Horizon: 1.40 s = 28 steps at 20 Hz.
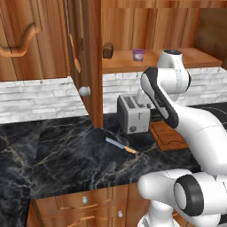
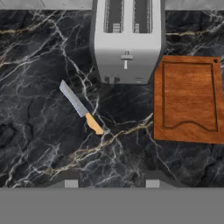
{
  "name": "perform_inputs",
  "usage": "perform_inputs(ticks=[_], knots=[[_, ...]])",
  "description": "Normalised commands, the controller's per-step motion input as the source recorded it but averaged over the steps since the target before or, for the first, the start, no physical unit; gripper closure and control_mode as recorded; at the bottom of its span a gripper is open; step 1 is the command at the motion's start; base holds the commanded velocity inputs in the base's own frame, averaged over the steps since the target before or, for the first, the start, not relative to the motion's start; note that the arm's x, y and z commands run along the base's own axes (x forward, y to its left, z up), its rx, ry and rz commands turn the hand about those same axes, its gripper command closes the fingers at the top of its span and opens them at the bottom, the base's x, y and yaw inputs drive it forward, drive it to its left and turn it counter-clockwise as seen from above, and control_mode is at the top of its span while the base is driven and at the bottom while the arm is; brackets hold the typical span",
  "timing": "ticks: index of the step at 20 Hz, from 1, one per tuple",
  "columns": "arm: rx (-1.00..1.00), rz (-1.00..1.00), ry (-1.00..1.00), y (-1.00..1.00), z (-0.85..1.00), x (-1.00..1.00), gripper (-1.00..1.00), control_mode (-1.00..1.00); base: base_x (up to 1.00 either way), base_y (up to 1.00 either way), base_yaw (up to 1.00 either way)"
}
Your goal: Pick the bread, place it on the cutting board, pick the jam, place it on the counter, and close the cabinet.
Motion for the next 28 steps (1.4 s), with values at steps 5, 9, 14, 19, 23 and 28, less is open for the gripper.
perform_inputs(ticks=[5,9,14,19,23,28], knots=[[0.00,0.00,-0.08,0.00,0.00,-0.13,-1.00,-1.00,0.00,0.00,0.00],[0.00,0.00,-0.17,0.00,0.13,-0.20,-1.00,-1.00,0.00,0.00,0.00],[0.00,0.00,-0.16,0.00,0.23,-0.07,-1.00,-1.00,0.00,0.00,0.00],[0.00,0.00,-0.18,0.00,0.26,0.00,-1.00,-1.00,0.00,0.00,0.00],[0.00,0.00,-0.15,0.00,0.31,0.00,-1.00,-1.00,0.00,0.00,0.00],[0.00,0.00,-0.11,-0.04,0.33,0.00,-1.00,-1.00,0.00,0.00,0.00]])
